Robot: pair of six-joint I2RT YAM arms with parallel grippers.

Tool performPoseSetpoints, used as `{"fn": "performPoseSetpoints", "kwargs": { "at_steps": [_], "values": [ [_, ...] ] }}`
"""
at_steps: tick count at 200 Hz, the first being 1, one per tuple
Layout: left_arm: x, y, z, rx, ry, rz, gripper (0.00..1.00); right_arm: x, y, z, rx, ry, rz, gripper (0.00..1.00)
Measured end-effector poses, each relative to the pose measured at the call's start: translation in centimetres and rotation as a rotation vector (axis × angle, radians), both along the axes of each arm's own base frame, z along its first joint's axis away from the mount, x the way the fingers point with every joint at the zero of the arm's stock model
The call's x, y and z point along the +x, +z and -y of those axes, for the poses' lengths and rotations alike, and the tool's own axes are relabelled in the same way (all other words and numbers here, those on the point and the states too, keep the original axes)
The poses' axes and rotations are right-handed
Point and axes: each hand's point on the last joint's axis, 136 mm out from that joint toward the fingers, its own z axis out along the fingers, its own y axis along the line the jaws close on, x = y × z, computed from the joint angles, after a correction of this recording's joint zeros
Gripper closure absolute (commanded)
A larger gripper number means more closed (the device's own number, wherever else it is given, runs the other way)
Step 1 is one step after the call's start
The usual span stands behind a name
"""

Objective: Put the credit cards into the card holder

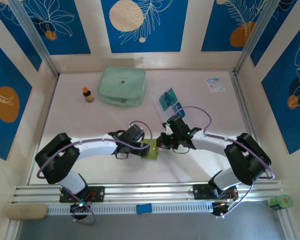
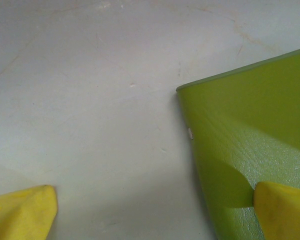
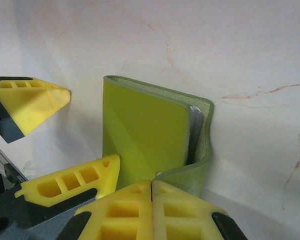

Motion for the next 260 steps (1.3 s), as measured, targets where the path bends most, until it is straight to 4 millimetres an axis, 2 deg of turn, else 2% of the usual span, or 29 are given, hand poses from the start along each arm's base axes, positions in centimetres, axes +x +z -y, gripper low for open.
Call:
{"fn": "performPoseSetpoints", "kwargs": {
  "at_steps": [81, 168, 260],
  "values": [
    [-0.1, 0.0, 0.1, 0.0, -0.005, 0.0, 0.0, 0.2, -1.0, -1.1, -0.013, 0.015, -0.028, 1.0],
    [-0.2, 0.0, 0.1, 0.0, -0.006, 0.0, 0.0, -0.4, -1.8, -1.9, -0.023, 0.044, -0.032, 1.0],
    [-0.2, 0.0, 0.1, 0.0, -0.005, 0.0, 0.0, -0.4, -2.3, -1.9, 0.013, 0.019, -0.019, 1.0]
  ]
}}
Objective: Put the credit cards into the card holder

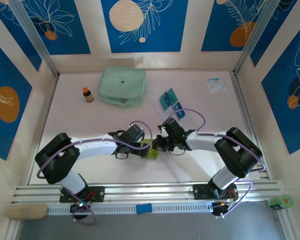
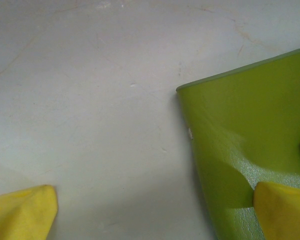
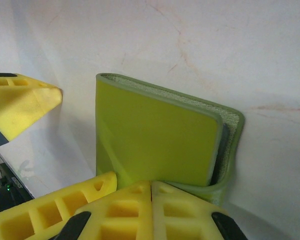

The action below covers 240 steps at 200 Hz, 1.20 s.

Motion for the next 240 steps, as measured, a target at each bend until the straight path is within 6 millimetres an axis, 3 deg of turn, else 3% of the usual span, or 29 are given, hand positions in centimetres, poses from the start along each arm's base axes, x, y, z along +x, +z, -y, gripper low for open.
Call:
{"fn": "performPoseSetpoints", "kwargs": {
  "at_steps": [65, 120, 173, 240],
  "values": [
    [0.2, 0.7, 0.2, 0.0, -0.003, 0.001, 0.0, -0.1, 0.2, 0.2, 0.014, -0.01, 0.001, 1.0],
    [3.4, 4.2, 1.6, -0.06, -0.016, 0.074, 0.0, -0.3, 0.5, 0.4, 0.018, -0.013, 0.012, 1.0],
    [2.3, 0.2, 0.3, 0.019, -0.039, 0.007, 0.0, -0.6, 0.8, 0.8, 0.008, -0.018, 0.007, 1.0],
    [2.5, 0.2, 0.5, 0.007, -0.048, 0.022, 0.0, -0.1, 1.7, 2.0, -0.001, -0.059, 0.012, 1.0]
  ]
}}
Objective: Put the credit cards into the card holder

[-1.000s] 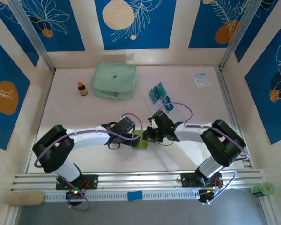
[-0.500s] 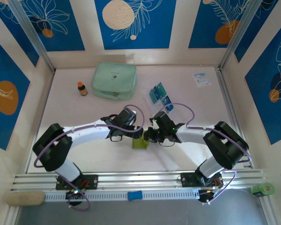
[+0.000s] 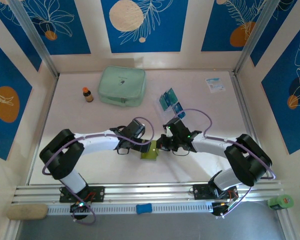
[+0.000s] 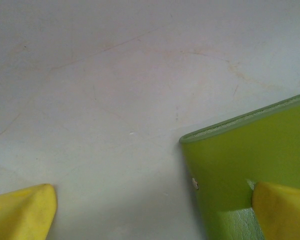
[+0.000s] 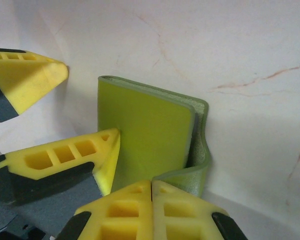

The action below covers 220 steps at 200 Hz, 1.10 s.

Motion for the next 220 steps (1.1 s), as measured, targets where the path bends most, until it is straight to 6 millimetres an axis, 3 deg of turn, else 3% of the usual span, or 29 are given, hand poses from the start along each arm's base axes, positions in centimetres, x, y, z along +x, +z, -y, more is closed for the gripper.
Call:
{"fn": "performPoseSetpoints", "kwargs": {
  "at_steps": [220],
  "values": [
    [0.0, -0.1, 0.0, -0.003, 0.0, 0.002, 0.0, -0.4, -1.5, -2.0, -0.026, 0.044, -0.01, 1.0]
  ]
}}
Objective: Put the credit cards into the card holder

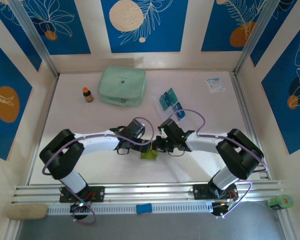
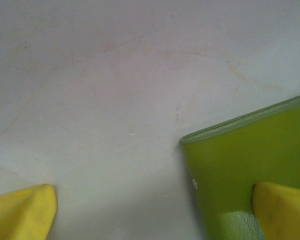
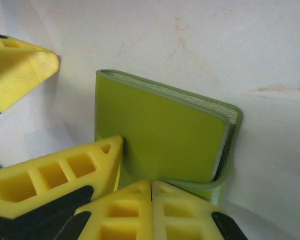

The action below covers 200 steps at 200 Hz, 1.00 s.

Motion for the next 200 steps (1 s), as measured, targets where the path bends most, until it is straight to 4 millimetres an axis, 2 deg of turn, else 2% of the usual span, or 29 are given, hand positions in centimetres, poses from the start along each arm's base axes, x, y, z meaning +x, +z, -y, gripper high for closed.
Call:
{"fn": "performPoseSetpoints", "kwargs": {
  "at_steps": [102, 200],
  "values": [
    [0.0, 0.0, 0.0, 0.0, 0.0, 0.0, 0.0, 0.7, 1.2, 0.7, -0.01, -0.024, 0.001, 1.0],
    [0.0, 0.0, 0.0, 0.0, 0.0, 0.0, 0.0, 0.6, 0.3, 0.4, -0.014, -0.012, -0.015, 1.0]
  ]
}}
